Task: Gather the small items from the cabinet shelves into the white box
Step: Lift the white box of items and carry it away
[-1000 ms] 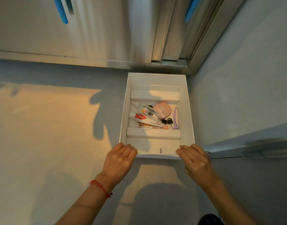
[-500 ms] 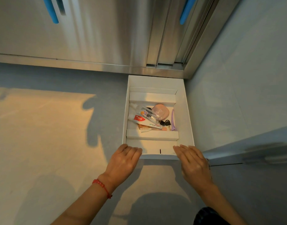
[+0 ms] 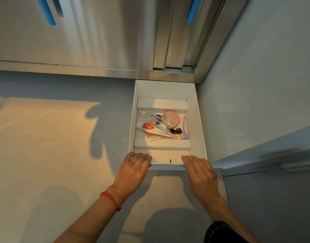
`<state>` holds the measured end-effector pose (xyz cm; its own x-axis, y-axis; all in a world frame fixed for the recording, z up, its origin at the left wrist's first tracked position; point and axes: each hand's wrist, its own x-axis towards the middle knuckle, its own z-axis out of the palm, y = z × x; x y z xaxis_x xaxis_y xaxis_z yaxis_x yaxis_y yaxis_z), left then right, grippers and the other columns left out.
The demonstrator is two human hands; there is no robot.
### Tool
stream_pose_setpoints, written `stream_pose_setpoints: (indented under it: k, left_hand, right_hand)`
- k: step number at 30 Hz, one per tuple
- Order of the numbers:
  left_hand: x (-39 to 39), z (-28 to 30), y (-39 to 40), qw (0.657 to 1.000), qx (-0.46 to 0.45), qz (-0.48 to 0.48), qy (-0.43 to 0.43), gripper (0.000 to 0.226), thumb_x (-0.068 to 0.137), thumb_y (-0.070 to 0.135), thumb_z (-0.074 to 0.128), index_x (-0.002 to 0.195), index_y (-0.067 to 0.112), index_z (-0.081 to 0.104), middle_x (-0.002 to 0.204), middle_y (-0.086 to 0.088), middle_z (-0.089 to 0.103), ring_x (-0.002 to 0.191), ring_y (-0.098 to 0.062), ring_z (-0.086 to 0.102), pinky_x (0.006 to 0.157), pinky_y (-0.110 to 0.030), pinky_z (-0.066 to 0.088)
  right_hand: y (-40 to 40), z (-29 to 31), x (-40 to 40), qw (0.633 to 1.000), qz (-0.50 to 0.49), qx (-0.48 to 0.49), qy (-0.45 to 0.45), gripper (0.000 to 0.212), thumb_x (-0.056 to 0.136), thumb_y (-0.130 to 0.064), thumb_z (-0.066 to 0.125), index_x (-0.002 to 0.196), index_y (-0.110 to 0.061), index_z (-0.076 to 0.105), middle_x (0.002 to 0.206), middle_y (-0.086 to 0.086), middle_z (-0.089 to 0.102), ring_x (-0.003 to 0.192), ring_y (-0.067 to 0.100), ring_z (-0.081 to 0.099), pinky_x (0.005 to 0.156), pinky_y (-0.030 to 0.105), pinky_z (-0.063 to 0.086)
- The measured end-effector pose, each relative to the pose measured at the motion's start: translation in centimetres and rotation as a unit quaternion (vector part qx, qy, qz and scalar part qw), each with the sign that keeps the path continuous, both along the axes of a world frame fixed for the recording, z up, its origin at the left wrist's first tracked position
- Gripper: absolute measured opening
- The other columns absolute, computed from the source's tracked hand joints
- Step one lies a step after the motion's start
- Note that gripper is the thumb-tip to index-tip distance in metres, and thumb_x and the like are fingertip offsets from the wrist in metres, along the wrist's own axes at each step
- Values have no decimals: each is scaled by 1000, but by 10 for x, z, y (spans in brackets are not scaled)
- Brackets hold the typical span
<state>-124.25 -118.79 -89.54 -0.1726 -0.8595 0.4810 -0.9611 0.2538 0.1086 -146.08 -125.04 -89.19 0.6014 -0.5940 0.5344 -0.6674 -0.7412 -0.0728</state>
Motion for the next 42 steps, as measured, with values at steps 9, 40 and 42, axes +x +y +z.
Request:
stream_pose_setpoints:
  k: [9,40,42]
  left_hand:
    - [-10,10,-9,998,63,1,30,35,49,8,90,79,4,72,78,-12,71,68,-25,69,70,-36,56]
    - [-22,17,-40,992,125,18,6,38,43,11,93,72,11,67,67,-4,63,58,-19,61,65,-28,53]
    - [-22,17,-40,992,125,18,2,37,45,12,93,71,12,67,67,-4,63,58,-19,60,64,-27,53]
  right_hand:
    - [-9,8,-6,1000,-10,6,9,55,103,-9,21,91,3,73,84,16,72,77,28,71,71,39,56]
    - [-27,19,-2,992,-101,62,36,36,48,6,88,80,4,71,75,18,69,80,36,70,71,43,56]
    - [-27,19,-3,992,-102,64,37,37,47,3,89,80,4,72,76,18,69,80,36,70,71,44,56]
